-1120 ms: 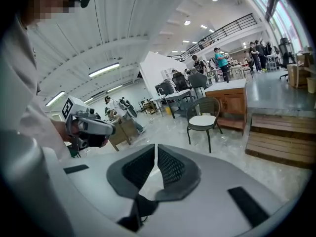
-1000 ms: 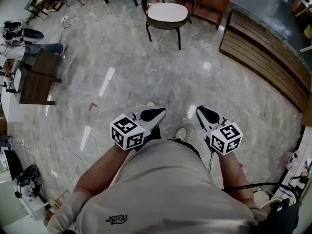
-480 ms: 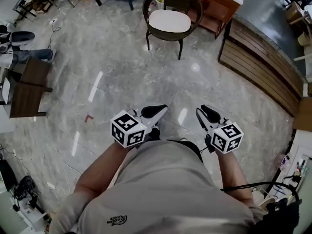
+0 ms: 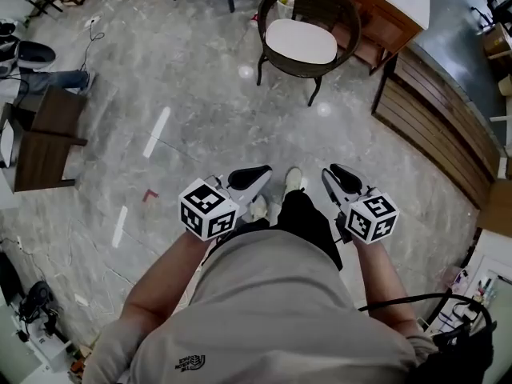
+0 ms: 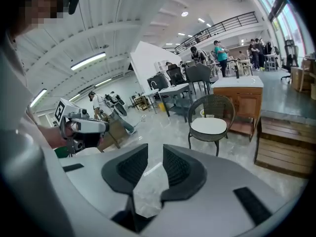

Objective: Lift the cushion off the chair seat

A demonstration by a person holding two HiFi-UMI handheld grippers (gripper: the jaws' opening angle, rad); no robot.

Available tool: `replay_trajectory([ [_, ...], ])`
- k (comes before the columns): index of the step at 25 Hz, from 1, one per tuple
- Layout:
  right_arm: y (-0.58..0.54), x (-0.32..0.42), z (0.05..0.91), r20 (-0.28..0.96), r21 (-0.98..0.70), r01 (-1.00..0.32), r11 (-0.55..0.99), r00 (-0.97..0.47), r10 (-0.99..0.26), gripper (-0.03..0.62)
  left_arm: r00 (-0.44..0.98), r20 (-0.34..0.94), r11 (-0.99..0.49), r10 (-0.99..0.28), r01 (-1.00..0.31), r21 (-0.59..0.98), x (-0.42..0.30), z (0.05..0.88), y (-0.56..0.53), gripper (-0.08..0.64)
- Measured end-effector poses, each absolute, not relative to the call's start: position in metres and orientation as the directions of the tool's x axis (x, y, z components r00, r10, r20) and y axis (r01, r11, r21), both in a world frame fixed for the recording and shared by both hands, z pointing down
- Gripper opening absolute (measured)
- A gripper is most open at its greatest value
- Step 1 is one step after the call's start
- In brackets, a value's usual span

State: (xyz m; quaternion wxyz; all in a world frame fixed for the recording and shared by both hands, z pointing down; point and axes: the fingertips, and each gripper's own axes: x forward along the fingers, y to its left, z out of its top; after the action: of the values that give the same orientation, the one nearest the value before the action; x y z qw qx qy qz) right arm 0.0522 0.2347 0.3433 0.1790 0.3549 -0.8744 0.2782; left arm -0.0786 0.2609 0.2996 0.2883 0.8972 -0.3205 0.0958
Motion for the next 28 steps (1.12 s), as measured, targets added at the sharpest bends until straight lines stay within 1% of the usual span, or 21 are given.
replay_trajectory([
  [8,0.116,0.031,0.382,0.498,-0.434,-0.7,0.568,-0.711,-0.496,0.103,0.753,0.381,-0.616,-0.536,-0.658,0.433,-0.082,0.304,0.161,0.008],
  [15,-0.022,0.045,0.412,0.463,-0.559,-0.659,0.503,-0.752,-0.47,0.103,0.735,0.437,-0.605,-0.519,-0.677,0.42,-0.06,0.312,0.036,0.008],
  [23,-0.136,0.071,0.469,0.423,-0.739,-0.598,0.311,-0.77,-0.477,0.103,0.742,0.468,-0.605,-0.48,-0.666,0.436,-0.017,0.328,-0.074,0.015],
  [28,-0.19,0.082,0.526,0.426,-0.79,-0.577,0.207,-0.759,-0.492,0.104,0.764,0.48,-0.606,-0.43,-0.639,0.474,0.0,0.348,-0.114,0.038],
])
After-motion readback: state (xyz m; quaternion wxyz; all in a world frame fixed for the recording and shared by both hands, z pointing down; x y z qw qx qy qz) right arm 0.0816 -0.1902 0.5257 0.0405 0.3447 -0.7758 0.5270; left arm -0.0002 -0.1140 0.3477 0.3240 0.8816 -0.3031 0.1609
